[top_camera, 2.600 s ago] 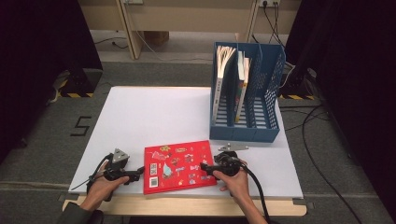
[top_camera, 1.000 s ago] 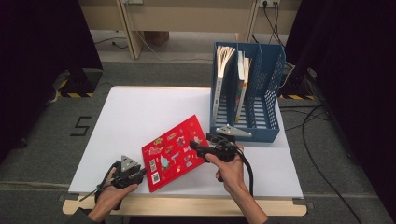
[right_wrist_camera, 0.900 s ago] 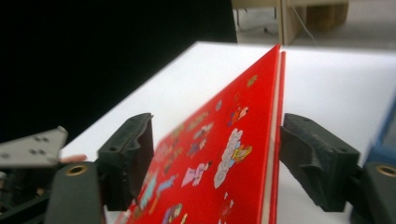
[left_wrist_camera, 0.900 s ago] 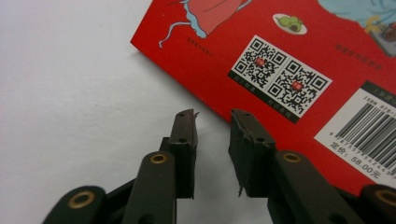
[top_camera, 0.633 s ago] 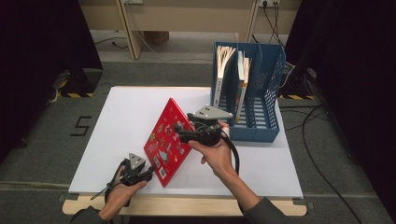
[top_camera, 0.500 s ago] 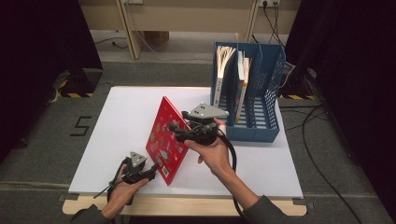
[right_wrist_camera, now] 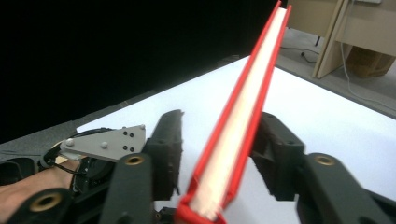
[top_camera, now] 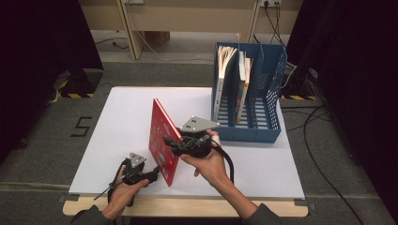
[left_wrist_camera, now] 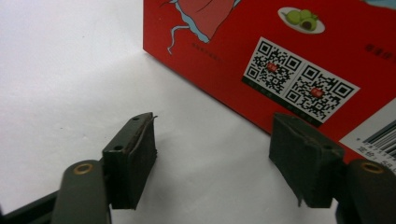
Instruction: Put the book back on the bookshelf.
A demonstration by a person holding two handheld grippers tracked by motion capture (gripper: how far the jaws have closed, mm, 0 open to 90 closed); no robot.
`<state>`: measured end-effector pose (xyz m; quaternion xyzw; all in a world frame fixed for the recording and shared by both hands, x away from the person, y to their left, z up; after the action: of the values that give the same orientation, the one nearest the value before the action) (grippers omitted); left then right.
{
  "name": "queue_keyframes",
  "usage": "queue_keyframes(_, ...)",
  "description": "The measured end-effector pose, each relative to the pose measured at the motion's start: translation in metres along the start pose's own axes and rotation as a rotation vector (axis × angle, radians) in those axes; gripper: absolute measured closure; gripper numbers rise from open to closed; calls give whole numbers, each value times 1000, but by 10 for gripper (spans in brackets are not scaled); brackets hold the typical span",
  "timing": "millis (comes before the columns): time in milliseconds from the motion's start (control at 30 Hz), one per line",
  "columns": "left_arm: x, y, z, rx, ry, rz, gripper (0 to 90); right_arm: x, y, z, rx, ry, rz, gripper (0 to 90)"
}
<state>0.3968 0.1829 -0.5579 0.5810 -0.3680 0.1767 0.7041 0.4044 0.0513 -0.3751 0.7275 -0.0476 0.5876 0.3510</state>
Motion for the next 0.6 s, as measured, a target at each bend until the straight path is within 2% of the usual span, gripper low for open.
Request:
queue_keyframes(167,1,-1,0,0,-10,-3,279,-2,2,6,-19,-4,22,631)
queue_keyframes(300,4,-6,2,-13,-9,0,230,1,0,11,0,-8,41,688)
queue_keyframes(367,6,-8,3,-12,-11,5,217,7,-2,14,4,32,52,740)
queue_keyframes(400,6,-9,3,-6,-12,5,214,10,-3,16,12,30,56,771)
queue_keyframes(500,6,-8,-1,0,5,10,208,16,-5,19,62,-44,91,776)
queue_keyframes(600,7,-5,-12,10,34,18,204,10,-5,18,81,-61,110,774)
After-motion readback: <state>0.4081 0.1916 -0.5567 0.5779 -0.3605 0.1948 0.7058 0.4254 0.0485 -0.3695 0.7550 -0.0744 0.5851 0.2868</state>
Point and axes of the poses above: each handheld gripper's, and its own axes: y roughly backward along the jaws, x roughly out of its top, z roughly to its right, the point moved 9 cm from there along -y, roughly forward along the jaws, and after that the axes turned 3 degrees about -z, right-handed, at the moved point
